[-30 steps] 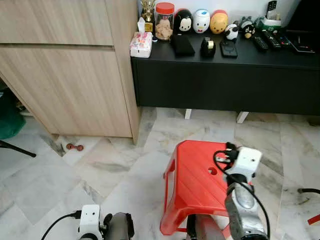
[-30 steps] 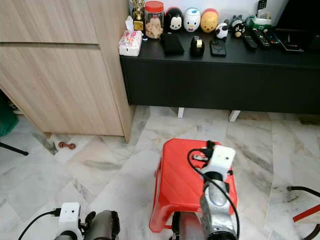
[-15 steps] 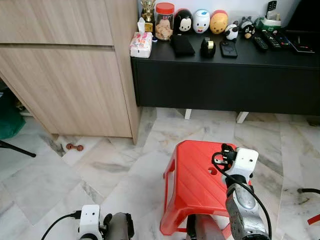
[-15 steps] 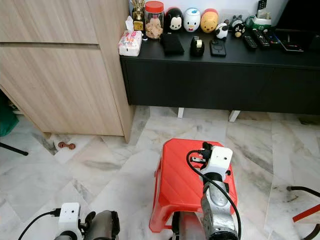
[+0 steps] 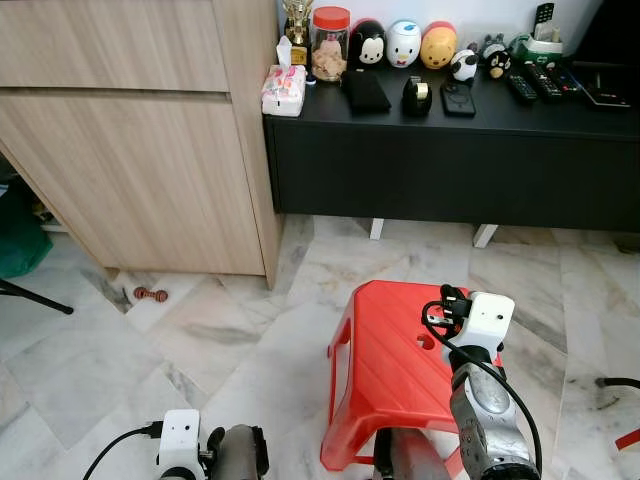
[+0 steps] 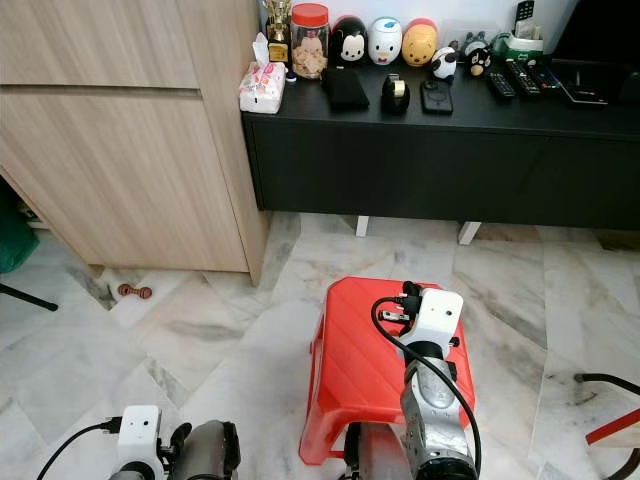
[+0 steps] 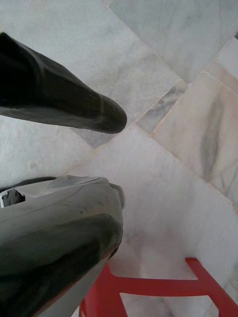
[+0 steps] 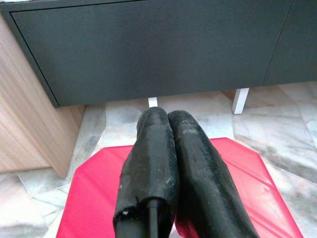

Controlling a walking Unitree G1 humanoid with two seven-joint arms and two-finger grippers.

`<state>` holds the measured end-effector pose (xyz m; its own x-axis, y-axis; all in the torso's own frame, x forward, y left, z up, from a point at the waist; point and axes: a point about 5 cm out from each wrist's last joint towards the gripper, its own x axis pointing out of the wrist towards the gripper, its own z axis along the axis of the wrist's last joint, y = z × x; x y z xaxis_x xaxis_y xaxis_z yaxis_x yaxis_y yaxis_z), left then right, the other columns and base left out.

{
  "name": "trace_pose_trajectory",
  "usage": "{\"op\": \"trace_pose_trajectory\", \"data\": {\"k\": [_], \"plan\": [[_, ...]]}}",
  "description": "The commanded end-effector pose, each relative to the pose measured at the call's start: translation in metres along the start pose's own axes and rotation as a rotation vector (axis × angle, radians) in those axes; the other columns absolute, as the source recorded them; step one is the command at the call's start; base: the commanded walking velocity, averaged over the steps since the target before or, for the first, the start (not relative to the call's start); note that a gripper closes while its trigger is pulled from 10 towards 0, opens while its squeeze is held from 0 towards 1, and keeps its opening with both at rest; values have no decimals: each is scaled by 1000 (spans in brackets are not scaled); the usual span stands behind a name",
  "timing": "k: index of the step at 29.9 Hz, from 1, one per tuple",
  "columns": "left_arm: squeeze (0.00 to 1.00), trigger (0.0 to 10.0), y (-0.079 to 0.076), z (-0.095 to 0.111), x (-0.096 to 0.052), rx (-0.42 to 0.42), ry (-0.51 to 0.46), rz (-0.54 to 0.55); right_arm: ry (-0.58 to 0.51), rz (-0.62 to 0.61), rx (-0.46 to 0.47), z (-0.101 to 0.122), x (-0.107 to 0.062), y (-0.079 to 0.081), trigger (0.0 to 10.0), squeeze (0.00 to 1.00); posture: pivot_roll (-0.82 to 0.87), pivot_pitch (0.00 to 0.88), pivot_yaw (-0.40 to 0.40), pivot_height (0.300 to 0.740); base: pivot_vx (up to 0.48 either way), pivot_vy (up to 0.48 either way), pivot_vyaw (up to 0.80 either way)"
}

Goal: Hang keys on a hook

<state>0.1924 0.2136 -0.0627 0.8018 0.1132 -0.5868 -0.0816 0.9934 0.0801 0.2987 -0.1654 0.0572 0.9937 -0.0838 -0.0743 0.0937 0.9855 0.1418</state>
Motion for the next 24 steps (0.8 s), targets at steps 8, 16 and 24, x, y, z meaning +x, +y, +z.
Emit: {"op": "trace_pose_trajectory", "data": {"k": [8, 16, 24], "plan": [[0, 10000, -5, -24, -10, -2, 94, -23, 12, -4, 0, -2, 1, -1, 10000, 0, 161, 77, -38, 608, -303, 0, 0], [0, 10000, -4, -24, -10, 1, 93, -25, 10, 4, 5, -2, 2, 1, 10000, 0, 164, 82, -37, 608, -284, 0, 0], [0, 10000, -3, -24, -10, 5, 91, -22, -13, 42, 8, 2, 1, 6, 10000, 0, 163, 108, -38, 623, 0, 0, 0]]}}
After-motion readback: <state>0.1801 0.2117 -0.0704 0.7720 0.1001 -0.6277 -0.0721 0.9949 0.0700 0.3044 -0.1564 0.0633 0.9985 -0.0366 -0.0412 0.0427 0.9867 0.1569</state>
